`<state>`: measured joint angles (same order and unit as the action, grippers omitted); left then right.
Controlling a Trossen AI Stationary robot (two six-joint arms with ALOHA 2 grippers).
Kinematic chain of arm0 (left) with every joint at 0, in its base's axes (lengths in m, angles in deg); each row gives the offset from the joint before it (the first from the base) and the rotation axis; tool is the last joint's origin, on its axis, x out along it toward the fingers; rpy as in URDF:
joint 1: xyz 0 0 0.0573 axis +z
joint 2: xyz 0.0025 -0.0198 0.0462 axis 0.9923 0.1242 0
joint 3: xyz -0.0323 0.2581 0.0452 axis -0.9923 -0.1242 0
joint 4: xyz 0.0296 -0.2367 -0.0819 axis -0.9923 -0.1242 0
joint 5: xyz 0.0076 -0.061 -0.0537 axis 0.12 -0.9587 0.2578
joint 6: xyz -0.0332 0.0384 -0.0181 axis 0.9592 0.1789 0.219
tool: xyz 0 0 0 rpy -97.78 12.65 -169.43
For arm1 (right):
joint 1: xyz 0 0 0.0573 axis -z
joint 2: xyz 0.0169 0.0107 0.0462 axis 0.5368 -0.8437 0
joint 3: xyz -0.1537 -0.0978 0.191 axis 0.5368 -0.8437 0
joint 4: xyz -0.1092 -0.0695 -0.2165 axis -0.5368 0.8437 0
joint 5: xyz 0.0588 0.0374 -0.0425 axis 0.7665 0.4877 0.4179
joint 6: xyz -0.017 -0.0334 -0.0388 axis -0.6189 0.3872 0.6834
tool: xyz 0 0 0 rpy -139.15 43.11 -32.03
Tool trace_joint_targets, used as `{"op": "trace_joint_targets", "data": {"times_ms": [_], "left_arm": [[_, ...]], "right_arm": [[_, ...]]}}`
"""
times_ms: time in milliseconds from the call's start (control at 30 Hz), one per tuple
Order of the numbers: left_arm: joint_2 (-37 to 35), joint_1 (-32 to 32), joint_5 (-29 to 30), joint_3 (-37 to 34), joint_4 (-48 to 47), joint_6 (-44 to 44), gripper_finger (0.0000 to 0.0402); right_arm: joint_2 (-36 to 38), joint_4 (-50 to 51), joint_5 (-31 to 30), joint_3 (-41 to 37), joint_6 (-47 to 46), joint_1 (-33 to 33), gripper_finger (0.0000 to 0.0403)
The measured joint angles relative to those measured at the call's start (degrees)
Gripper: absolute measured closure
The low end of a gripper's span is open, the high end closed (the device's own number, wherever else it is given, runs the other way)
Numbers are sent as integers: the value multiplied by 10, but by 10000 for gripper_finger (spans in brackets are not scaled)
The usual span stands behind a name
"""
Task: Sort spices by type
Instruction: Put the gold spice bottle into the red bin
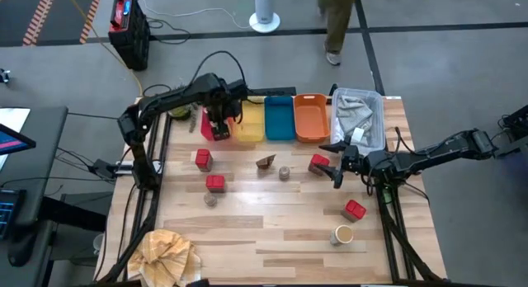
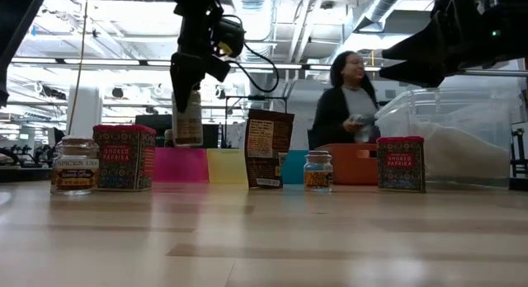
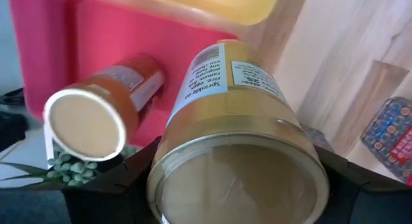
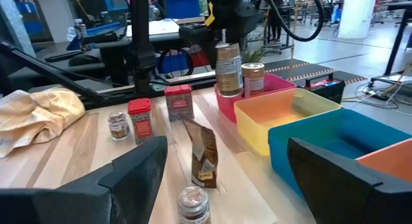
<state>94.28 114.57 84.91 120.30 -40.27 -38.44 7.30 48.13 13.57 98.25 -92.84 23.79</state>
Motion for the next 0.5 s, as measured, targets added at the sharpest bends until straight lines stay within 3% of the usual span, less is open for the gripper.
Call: {"op": "trace_joint_targets", "data": {"times_ms": [500], "left_arm": [[0, 54, 5, 0, 36, -31, 134]], "right_arm": [[0, -2, -1, 0, -25, -28, 49]]}}
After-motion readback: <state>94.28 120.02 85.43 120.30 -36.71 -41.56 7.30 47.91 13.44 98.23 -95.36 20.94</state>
